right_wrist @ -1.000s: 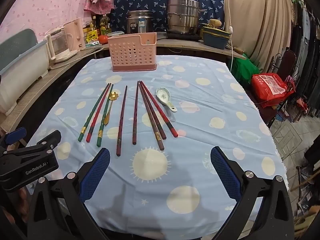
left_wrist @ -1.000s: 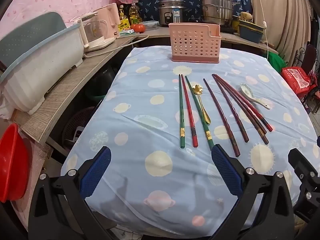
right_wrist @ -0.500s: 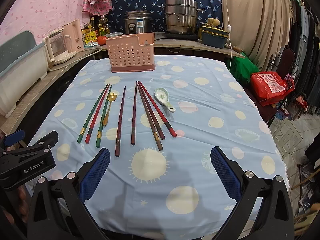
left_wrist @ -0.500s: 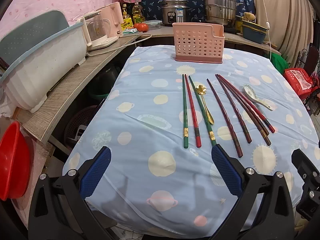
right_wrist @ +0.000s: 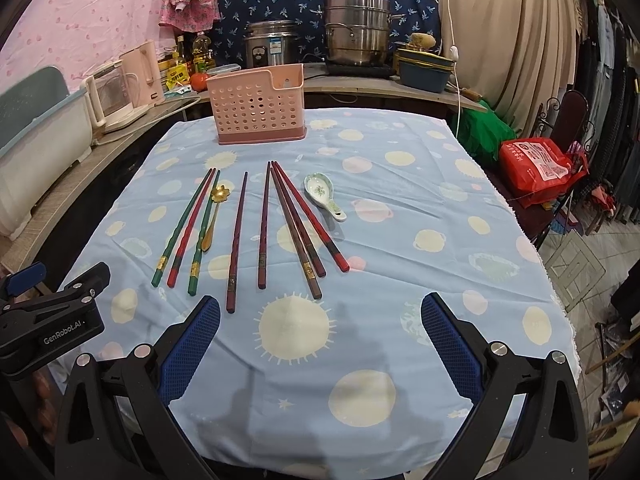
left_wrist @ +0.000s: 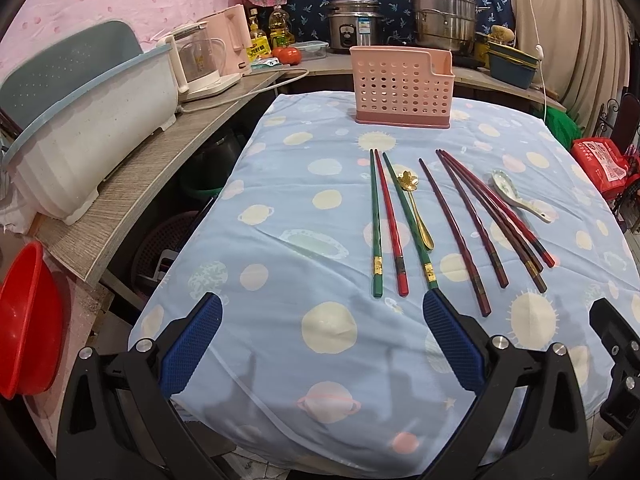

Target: Organize utensils

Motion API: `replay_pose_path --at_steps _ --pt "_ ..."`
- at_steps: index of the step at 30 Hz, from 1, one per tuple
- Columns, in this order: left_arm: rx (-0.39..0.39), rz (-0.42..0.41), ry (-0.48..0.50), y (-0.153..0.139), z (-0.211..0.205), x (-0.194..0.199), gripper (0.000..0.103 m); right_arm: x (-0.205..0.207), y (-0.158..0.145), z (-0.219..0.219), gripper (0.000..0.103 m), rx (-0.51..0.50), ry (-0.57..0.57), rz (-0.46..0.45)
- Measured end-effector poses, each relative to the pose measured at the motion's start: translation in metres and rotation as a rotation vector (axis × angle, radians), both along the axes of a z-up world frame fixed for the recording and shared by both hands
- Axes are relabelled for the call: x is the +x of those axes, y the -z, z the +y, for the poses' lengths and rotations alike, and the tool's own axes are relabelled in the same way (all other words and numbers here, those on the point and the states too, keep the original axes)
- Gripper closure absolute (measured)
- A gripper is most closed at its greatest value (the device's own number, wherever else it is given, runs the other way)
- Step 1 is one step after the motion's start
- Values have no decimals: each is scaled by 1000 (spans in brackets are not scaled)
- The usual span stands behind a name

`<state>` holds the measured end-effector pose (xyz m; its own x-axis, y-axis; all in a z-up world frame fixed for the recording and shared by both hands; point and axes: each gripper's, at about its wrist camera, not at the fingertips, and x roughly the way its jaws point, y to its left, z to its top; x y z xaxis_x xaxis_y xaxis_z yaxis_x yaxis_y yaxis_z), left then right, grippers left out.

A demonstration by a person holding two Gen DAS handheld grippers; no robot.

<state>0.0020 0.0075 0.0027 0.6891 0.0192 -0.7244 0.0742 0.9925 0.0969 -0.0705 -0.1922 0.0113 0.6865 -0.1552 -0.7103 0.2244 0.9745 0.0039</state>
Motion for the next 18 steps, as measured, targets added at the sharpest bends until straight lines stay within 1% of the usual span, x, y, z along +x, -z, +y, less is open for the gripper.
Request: replay_pose_path --at_steps 18 --pt "5 7 -3 3 1 1 7 0 0 0 6 2 -1 -1"
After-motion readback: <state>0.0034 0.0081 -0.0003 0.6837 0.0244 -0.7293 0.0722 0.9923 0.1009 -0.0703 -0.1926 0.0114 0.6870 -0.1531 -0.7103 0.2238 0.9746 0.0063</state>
